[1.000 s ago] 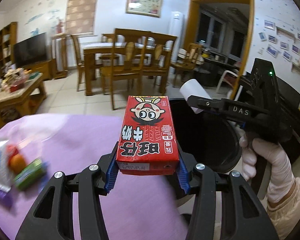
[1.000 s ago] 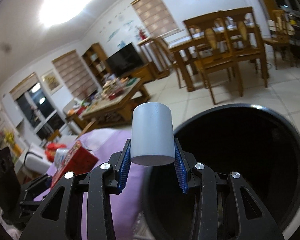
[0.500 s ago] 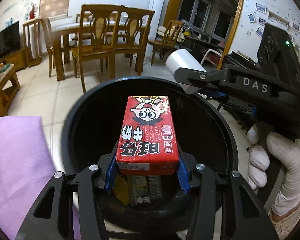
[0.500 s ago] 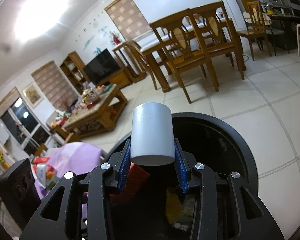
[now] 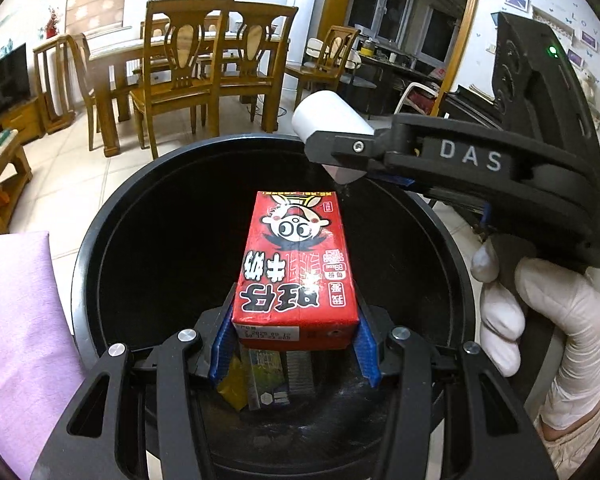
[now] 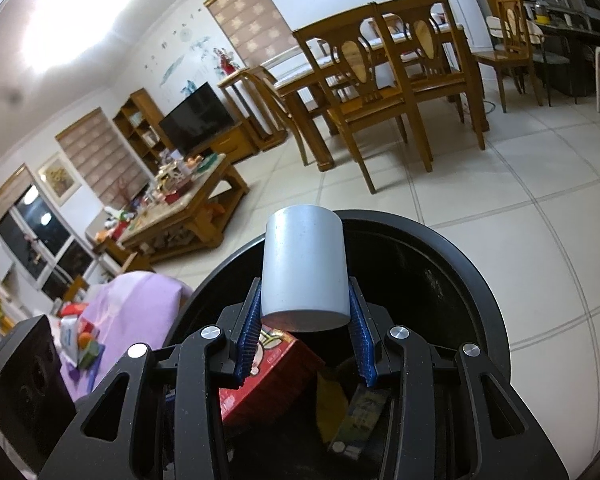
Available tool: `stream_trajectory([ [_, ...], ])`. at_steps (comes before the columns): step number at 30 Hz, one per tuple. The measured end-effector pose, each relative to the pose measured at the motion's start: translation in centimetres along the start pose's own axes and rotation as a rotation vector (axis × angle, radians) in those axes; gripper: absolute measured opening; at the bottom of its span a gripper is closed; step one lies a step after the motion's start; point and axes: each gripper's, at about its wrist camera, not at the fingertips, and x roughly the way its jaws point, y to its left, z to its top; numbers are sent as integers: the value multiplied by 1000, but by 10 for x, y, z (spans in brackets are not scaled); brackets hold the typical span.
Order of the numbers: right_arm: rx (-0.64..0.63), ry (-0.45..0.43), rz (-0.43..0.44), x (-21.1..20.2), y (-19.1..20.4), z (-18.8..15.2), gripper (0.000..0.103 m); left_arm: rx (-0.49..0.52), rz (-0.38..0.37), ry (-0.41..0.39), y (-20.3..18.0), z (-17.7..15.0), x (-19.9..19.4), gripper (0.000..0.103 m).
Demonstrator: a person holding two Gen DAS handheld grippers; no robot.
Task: Collect trash
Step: 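Carry the red box and white cylinder with both tools over the bin, then open both tools to drop the box and cylinder into the bin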
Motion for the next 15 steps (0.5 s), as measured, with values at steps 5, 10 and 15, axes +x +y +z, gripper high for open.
stream_trajectory([
  [5, -11, -6, -3, -4, 5, -2, 40, 3, -4, 4, -1, -1, 0, 50],
  [10, -4, -9, -5, -8, 8, -6, 55, 20, 4, 9, -5, 2, 0, 51],
  [15, 3, -27, -11, -11, 9, -5, 69, 19, 17, -2, -5, 4, -2, 65],
])
